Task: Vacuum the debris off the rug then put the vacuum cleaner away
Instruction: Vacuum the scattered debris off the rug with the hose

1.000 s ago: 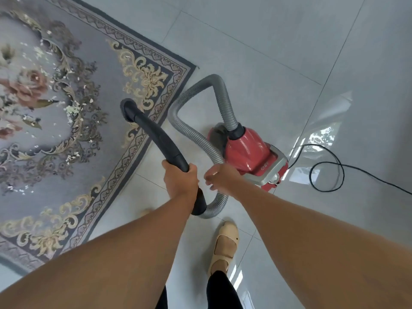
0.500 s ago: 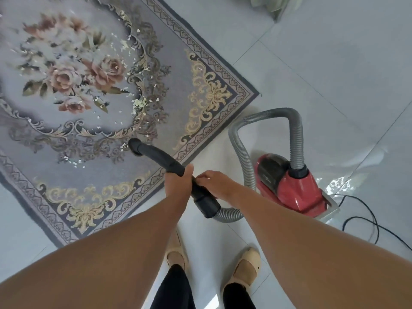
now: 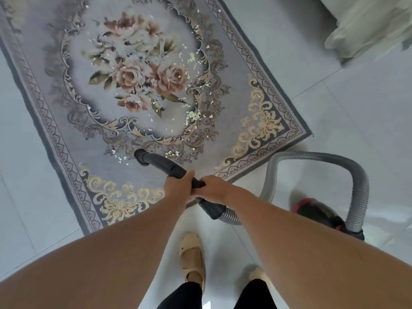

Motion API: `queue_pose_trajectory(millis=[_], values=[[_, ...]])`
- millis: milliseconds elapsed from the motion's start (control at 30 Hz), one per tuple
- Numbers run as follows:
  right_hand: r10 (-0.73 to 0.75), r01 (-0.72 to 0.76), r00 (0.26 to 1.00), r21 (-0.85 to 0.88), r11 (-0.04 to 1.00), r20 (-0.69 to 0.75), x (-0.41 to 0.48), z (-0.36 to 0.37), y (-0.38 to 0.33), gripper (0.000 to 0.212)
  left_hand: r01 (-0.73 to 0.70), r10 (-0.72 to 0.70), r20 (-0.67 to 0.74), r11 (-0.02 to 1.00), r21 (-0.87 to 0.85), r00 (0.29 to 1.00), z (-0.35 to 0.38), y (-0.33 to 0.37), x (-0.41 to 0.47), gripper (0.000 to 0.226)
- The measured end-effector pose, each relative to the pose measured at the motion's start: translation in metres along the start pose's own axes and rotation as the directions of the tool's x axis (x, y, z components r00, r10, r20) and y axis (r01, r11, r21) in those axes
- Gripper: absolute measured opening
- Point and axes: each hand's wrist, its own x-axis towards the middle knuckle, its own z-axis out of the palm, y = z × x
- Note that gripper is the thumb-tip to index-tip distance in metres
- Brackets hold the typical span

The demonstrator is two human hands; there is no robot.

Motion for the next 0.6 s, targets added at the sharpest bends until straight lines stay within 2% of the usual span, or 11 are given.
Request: queue_pose_trajectory(millis=[167, 300, 400, 467, 600], values=[[-0.025, 0.000, 0.991, 0.190, 0.982, 0.130, 0.020, -0.012, -0.029, 0.005, -0.071, 0.066, 0.062, 0.993, 0.093, 0.996, -0.005, 0.029, 0.021, 0.030], [-0.067, 0.052, 0.997, 0.278, 0.959, 0.042, 0.029, -0.025, -0.037, 0.006, -0.054, 0.047, 0.095, 0.995, 0.082, 0.994, -0.001, 0.054, 0.030, 0.029], [-0.036, 0.029, 0.999, 0.211, 0.977, 0.030, 0.048, -0.045, -0.037, 0.008, -0.032, 0.019, 0.138, 0.995, 0.095, 0.990, 0.010, 0.068, 0.038, 0.038], [-0.023, 0.024, 1.000, 0.140, 0.990, -0.008, 0.059, -0.059, -0.035, 0.010, -0.024, 0.020, 0.162, 0.999, 0.025, 0.987, 0.023, 0.074, 0.040, 0.045], [0.071, -0.049, 0.978, 0.113, 0.992, -0.194, 0.081, -0.089, -0.014, 0.028, -0.064, 0.081, 0.196, 0.994, -0.089, 0.977, 0.069, 0.084, 0.045, 0.035]])
